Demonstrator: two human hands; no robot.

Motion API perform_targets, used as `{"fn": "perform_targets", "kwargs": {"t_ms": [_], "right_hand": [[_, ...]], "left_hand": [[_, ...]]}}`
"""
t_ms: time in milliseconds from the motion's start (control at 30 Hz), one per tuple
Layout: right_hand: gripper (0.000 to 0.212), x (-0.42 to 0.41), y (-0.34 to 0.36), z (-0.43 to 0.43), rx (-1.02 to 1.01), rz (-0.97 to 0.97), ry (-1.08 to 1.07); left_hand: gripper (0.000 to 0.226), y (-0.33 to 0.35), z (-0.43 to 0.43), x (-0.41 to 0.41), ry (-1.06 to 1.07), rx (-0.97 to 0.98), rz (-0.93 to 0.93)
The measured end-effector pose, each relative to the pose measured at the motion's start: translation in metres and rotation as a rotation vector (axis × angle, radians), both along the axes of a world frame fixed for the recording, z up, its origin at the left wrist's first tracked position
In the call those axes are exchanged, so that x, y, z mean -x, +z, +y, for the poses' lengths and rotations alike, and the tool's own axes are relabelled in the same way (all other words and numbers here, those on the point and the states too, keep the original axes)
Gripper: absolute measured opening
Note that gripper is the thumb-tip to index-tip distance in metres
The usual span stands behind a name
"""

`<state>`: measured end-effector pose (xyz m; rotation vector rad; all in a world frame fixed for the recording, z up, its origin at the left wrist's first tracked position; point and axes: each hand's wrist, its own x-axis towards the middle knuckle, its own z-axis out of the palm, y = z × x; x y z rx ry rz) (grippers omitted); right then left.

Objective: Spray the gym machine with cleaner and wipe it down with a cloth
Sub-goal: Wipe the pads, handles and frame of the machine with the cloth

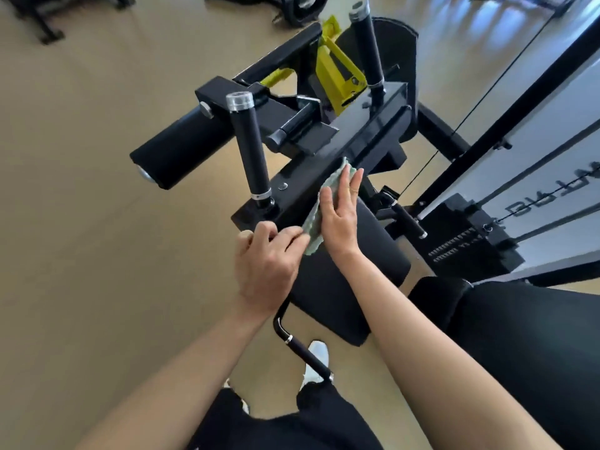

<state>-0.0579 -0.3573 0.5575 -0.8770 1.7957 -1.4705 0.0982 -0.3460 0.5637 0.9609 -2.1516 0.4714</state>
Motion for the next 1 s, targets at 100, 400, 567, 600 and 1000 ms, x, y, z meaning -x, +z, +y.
{"fn": "perform_targets", "kwargs": {"t_ms": [100,400,567,600,1000], "right_hand": [[0.067,0.000,-0.002,0.024,0.173,-0.136,0.012],[0.058,-0.029,-0.017,0.029,0.150,-0.191,0.070],[0.063,0.018,-0.015,0.006,0.132,-0.117,0.104],[0.065,0.029,-0.015,0.000,0.128,-0.095,0.114],[0.068,0.112,-0.001,-0.046,0.057,-0.078,0.005]], "left_hand": [[0.014,-0.004,0.001,0.001,0.125,0.039,-0.088],[0.012,0.006,-0.010,0.030,0.169,-0.029,-0.123],[0.020,0.014,-0.025,0.055,0.099,-0.134,-0.200],[0.024,0.016,-0.028,0.057,0.087,-0.153,-0.216],[0.044,0.029,-0.042,0.059,0.047,-0.243,-0.177]]}}
